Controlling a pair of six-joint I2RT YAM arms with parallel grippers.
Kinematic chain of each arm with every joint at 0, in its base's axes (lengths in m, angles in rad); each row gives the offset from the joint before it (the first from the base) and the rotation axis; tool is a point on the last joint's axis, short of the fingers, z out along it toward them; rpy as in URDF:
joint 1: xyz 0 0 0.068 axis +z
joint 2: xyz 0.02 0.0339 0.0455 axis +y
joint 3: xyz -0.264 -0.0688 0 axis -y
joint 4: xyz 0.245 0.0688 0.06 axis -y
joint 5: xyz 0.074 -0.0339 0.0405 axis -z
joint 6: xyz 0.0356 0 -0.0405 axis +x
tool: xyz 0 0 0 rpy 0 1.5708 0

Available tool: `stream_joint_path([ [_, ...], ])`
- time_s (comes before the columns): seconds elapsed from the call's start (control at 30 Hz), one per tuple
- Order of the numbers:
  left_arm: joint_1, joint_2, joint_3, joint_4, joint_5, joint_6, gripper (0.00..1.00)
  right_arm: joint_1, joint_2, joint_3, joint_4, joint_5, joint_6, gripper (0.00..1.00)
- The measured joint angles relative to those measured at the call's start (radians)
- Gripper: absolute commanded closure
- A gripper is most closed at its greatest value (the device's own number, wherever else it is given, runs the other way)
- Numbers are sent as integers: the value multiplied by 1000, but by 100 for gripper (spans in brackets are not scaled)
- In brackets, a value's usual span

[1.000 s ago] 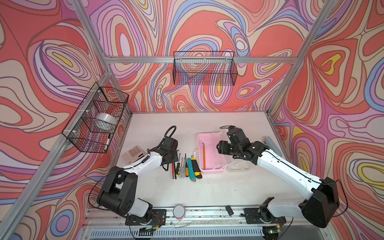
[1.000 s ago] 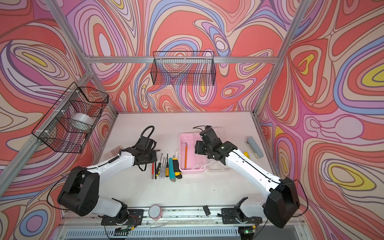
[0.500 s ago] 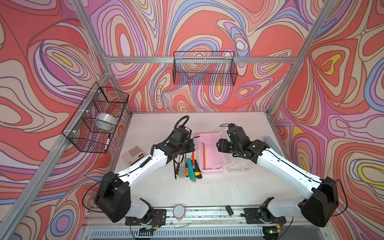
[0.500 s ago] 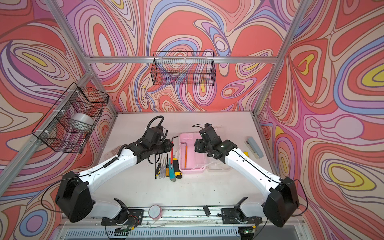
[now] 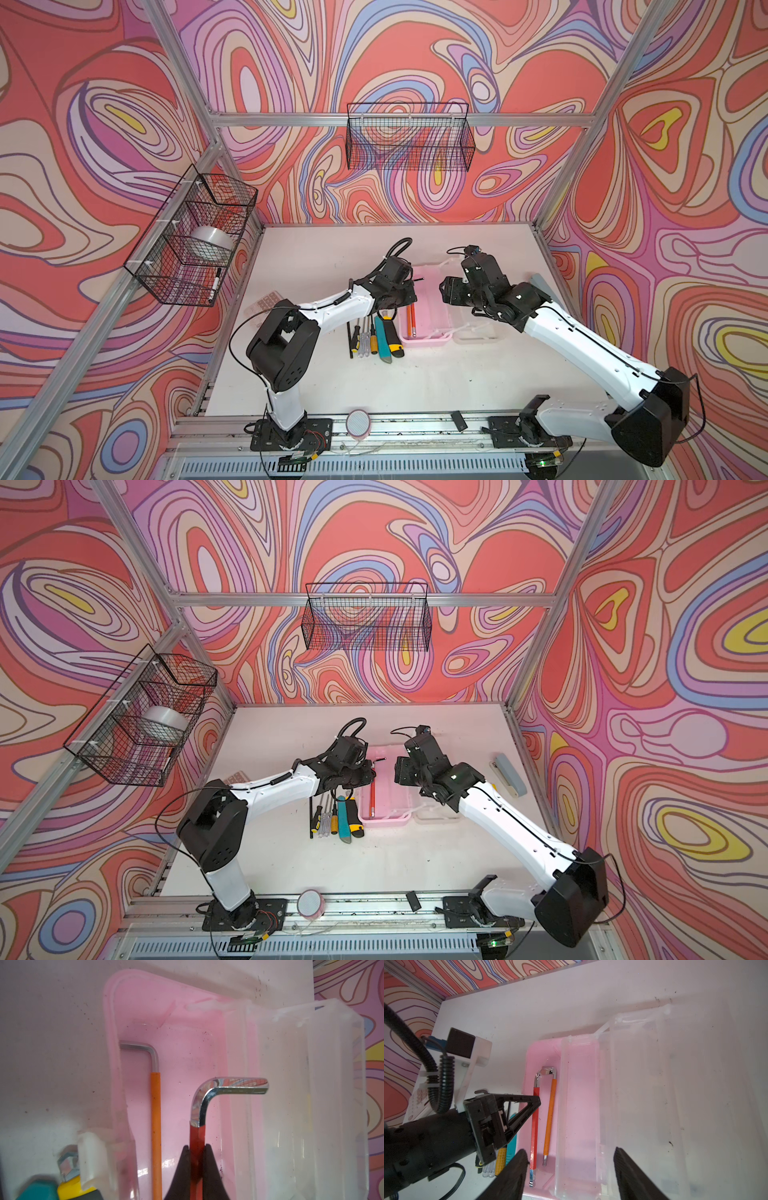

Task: Pack the tool kit
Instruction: 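Carry the red hex key into the pink box and release it, then grasp the black hex key with the left gripper while right moves over box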

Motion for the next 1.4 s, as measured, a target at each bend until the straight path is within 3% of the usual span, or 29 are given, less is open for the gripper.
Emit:
stream_joint_path([
  [0.1, 0, 44, 40, -2, 4, -5, 100, 0, -3, -8, -3, 5, -4, 30],
  [0.2, 1, 77, 74, -5, 6, -8, 78, 0, -5, -11, -2, 6, -5, 30],
  [0.3, 1, 101, 103, -13, 11, -8, 71, 0, -5, -11, -2, 6, -5, 30],
  [0.63, 1, 97, 129, -36, -1, 26, 68, 0, -6, -10, -14, 6, -10, 31],
  [0.83, 2, -32, 92, -92, -100, 106, 65, 0, -5, 20, -18, -37, -22, 32],
  [1.03, 16, -275, -35, -157, -256, 191, 63, 47, -4, 63, -8, -62, -21, 32],
  [1.17, 90, -411, -198, -190, -298, 206, 63, 109, 15, 74, 14, -60, -5, 33],
  [1.4, 222, -481, -397, -232, -309, 206, 73, 268, 151, 113, 56, -17, 43, 33],
])
